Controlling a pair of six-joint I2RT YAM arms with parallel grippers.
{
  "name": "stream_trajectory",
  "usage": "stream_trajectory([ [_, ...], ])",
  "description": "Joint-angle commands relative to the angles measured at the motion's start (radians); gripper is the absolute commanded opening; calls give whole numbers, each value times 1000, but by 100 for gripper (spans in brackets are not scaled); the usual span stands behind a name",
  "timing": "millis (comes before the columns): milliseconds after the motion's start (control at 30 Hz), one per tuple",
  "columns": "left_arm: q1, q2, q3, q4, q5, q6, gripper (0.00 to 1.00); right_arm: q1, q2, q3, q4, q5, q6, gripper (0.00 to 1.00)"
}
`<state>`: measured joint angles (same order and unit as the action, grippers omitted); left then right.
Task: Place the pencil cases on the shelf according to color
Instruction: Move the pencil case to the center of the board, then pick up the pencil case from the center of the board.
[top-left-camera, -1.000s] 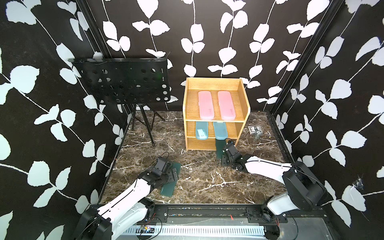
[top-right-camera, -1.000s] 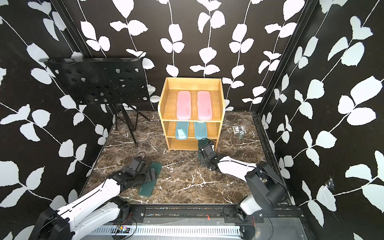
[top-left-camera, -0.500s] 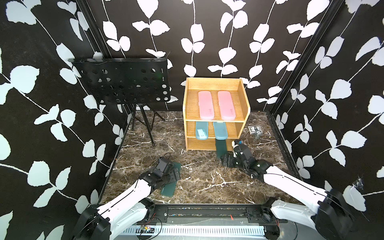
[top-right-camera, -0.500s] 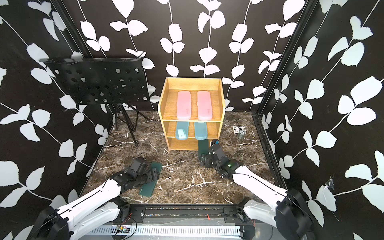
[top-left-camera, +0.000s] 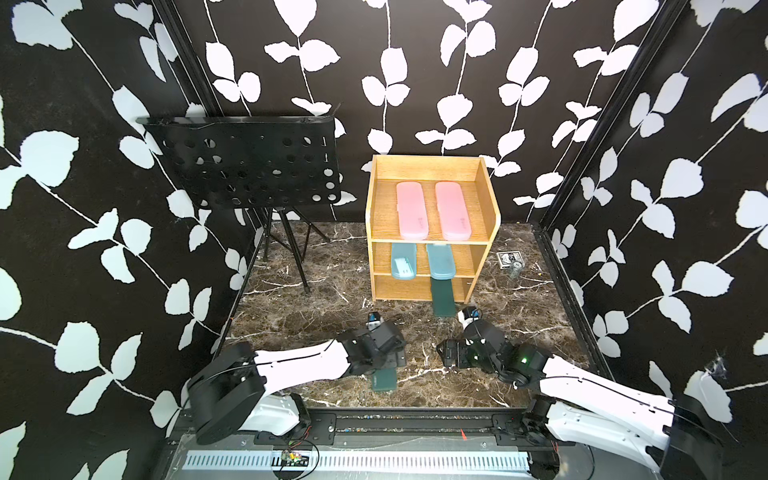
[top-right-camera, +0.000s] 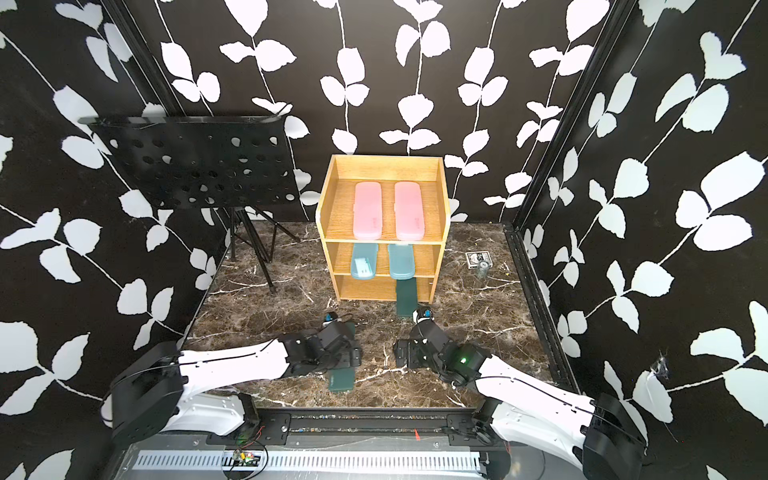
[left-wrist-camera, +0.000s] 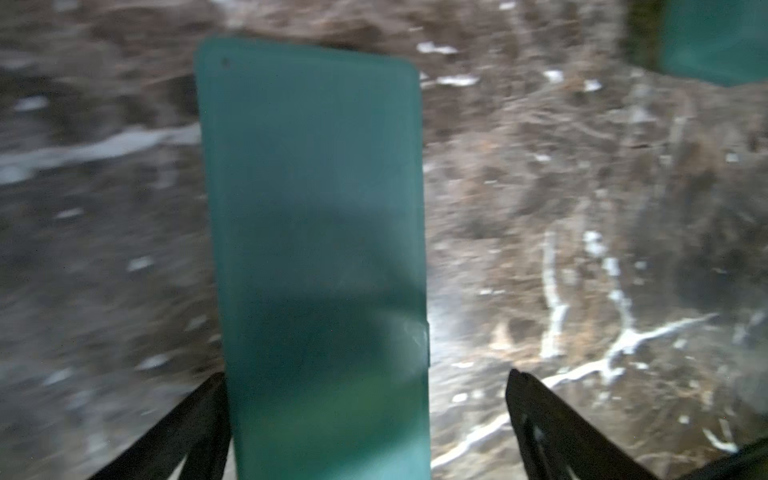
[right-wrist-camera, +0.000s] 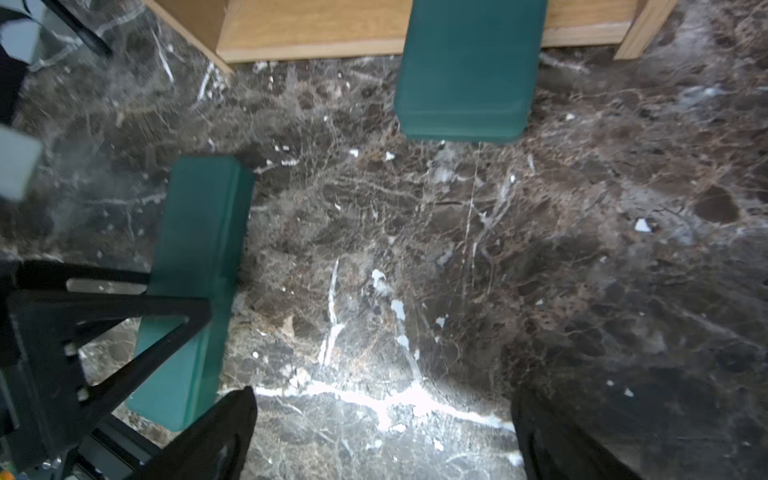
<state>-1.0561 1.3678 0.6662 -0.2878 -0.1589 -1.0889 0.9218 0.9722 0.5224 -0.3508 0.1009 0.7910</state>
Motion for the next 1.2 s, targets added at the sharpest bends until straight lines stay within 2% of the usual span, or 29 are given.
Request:
stream_trajectory([
  [0,-1,-8,19,-8,-75,-26,99,46,51,56,-31,70,30,99],
  [267,5,-305,49,-389,-334,53,99,181,259,156,28,127,102,99],
  [333,43,-374,24,-405,-305,111,99,224,320,202,1,188,148,99],
  [400,140,-412,0,-396,-200,183,99,270,375,240,-19,243,196,99],
  [433,172,-417,2,-425,-185,185,99,282,393,260,-31,257,223,99],
  [500,188,-423,14,-476,-207,199,99,304,431,285,-32,262,268,99],
  [633,196,-415,6,-468,-232,207,99,315,496,317,-17,247,321,99],
  [767,296,-360,-25,-432,-168,204,99,333,565,374,-29,280,339,99],
  [967,423,-344,-22,-418,-136,283,99,384,669,522,-141,338,350,99],
  [1167,468,-376,-49,-382,-113,294,99,425,797,674,-266,364,366,99],
])
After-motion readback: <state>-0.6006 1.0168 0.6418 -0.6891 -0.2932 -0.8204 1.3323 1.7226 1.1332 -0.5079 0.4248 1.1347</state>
